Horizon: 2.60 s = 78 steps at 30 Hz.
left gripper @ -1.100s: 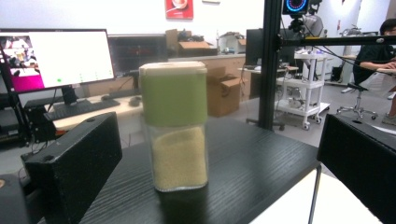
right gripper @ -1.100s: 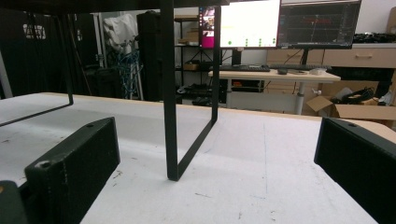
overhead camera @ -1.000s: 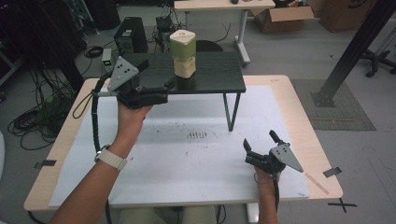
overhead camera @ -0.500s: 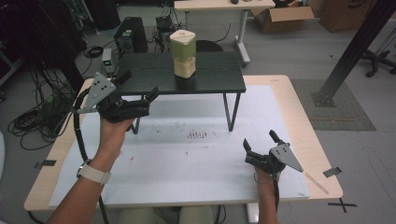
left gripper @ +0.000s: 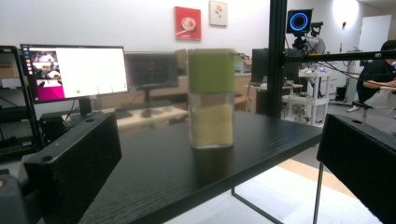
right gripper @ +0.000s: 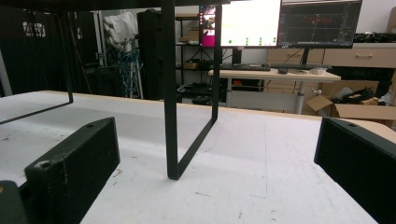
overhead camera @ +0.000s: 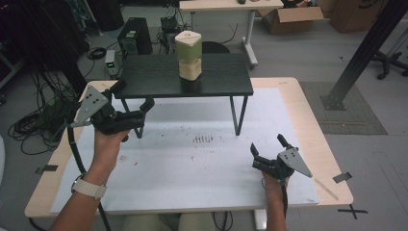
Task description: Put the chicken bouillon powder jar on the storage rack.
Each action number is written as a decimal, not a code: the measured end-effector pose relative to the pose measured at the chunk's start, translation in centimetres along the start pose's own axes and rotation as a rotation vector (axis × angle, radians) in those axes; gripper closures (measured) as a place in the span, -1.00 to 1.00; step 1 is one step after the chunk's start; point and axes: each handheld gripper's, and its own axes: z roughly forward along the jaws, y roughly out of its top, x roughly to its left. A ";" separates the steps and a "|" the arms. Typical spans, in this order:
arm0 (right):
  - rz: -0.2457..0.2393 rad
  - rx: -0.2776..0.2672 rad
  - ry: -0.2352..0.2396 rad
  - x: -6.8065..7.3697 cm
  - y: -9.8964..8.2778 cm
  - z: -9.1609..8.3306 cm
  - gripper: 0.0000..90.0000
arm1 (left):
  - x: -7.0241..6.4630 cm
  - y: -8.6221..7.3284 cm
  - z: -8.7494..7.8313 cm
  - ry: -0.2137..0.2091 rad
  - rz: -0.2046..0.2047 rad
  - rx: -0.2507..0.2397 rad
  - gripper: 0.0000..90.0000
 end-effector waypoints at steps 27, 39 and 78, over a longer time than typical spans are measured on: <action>-0.004 0.001 -0.001 0.0 0.0 0.0 -1.00 | 3.0 -6.4 -4.3 0.070 -0.019 0.000 -0.99; -0.005 0.000 -0.001 0.0 0.0 0.0 -1.00 | 3.5 -10.0 -5.1 0.098 -0.017 -0.003 -0.99; -0.012 0.004 -0.001 0.1 0.0 0.0 -1.00 | 4.0 -17.6 -7.3 0.190 -0.043 0.095 -0.99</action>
